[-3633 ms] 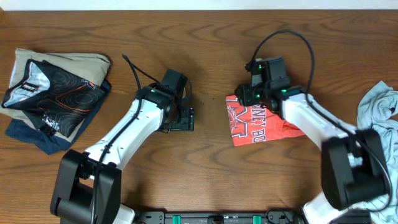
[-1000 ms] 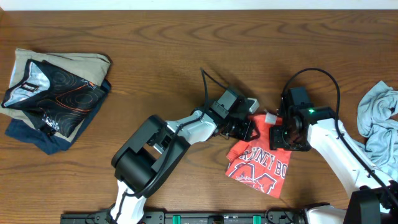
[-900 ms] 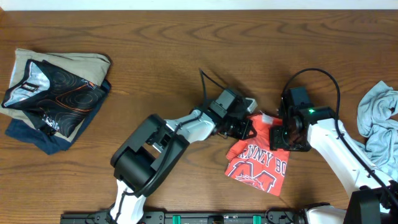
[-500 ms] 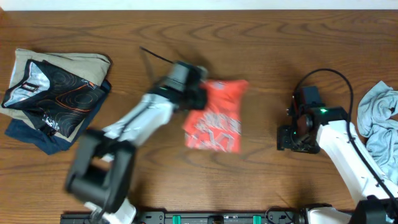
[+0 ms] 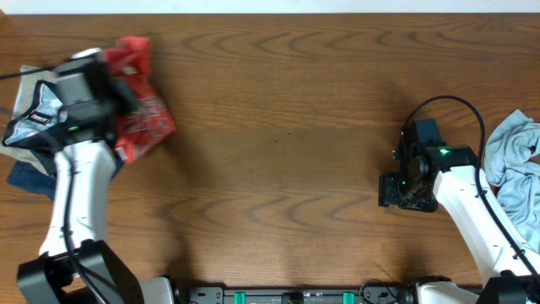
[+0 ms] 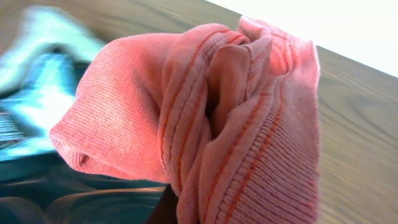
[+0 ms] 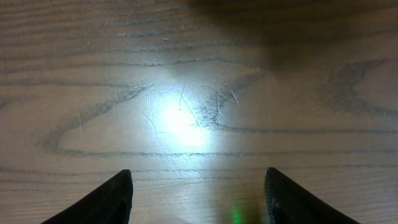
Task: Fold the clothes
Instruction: 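Carry the shirt left with the left gripper and drop it on the stack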
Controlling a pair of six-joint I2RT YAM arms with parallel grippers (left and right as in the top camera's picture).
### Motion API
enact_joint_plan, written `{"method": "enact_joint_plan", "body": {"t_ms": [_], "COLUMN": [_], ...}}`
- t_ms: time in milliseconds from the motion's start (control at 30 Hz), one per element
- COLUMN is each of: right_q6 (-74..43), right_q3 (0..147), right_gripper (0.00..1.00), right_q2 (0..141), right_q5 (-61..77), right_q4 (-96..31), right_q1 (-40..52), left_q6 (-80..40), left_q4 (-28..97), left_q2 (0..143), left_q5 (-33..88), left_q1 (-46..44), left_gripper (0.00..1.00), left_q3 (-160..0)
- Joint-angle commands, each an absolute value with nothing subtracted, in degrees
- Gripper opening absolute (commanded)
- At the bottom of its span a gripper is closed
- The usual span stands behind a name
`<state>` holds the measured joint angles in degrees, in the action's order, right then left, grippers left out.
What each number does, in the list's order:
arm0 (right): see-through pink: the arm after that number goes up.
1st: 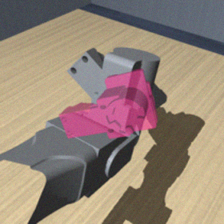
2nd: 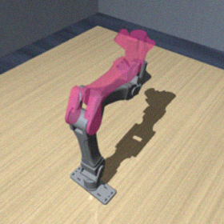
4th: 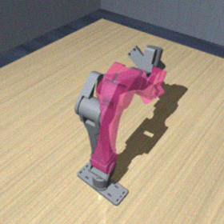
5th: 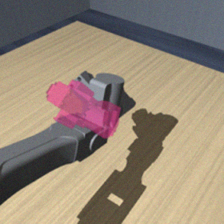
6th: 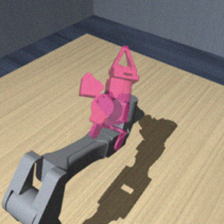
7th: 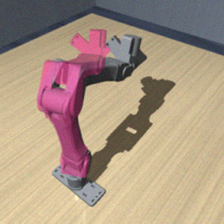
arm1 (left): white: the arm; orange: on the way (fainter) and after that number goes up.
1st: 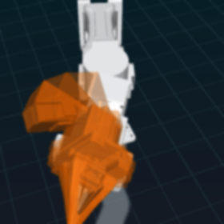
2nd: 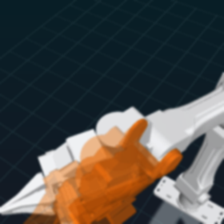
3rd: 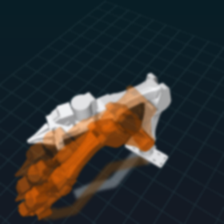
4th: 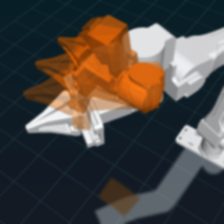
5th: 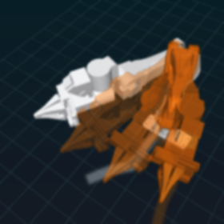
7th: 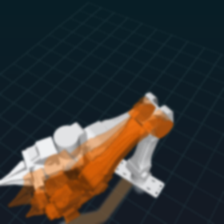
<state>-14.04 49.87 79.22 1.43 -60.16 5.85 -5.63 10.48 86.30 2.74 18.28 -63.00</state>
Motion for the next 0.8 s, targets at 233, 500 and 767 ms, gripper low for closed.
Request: {"method": "enact_joint_plan", "body": {"t_ms": [233,500,767], "right_q6": [-14.11,-14.11,-14.09], "right_q3": [51.07,51.07,51.07], "right_gripper": [0.66,0.66,0.68], "right_q2": [78.41,78.41,78.43], "right_q5": [0.89,1.56,1.54], "right_q4": [-60.25,-60.27,-60.07], "right_q1": [5.26,5.26,5.26], "left_q6": [-9.74,-11.68,-14.17], "left_q4": [5.80,5.91,6.81], "left_q2": [86.11,90.21,91.24], "left_q5": [2.52,2.52,2.61], "left_q1": [32.14,35.94,36.93], "left_gripper": [0.08,0.88,0.98], "left_q3": [-65.78,-65.76,-65.76]}}
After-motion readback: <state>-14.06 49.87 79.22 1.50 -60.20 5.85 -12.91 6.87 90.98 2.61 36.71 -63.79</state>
